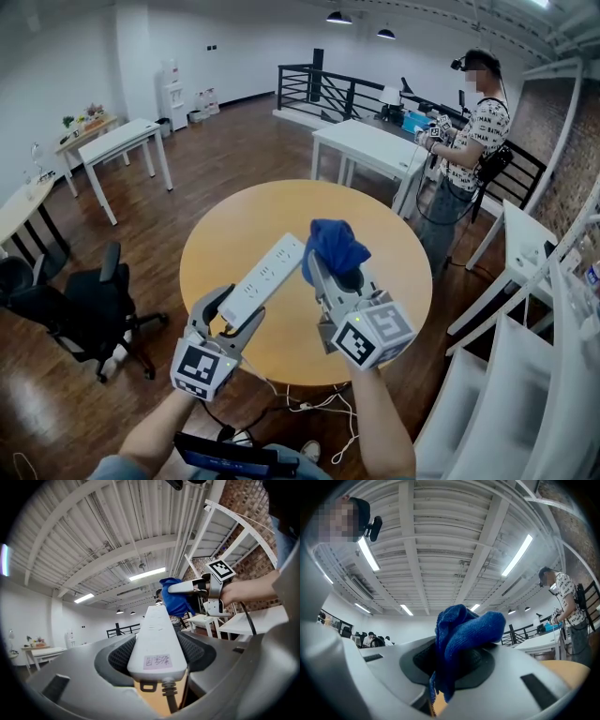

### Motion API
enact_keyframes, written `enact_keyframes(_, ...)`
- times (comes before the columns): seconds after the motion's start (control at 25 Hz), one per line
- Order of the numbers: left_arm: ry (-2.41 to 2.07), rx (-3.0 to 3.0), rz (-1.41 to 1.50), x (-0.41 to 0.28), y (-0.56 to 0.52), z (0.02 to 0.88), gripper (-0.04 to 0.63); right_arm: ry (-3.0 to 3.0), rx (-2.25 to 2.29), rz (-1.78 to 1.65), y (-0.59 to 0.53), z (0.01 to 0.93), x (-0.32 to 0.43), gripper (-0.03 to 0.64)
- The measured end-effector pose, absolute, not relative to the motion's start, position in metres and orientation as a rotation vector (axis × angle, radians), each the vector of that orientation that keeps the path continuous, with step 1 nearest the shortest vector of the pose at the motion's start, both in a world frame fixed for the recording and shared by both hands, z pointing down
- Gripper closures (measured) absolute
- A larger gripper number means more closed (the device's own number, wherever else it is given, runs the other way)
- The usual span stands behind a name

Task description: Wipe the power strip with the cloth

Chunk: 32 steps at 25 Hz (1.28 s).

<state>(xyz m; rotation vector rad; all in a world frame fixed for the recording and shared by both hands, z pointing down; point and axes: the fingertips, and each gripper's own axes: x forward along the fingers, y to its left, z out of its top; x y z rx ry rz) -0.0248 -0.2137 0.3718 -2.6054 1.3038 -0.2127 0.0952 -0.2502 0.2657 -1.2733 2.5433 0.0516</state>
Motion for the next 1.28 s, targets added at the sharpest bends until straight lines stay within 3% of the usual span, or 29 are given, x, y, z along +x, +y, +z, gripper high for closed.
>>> enact_keyframes(1.28, 1.365, -2.651, -0.17, -0.022, -0.227, 0.379, 0.318, 2.566, -1.132, -0.022, -0.208, 0.308, 0.046, 0.549)
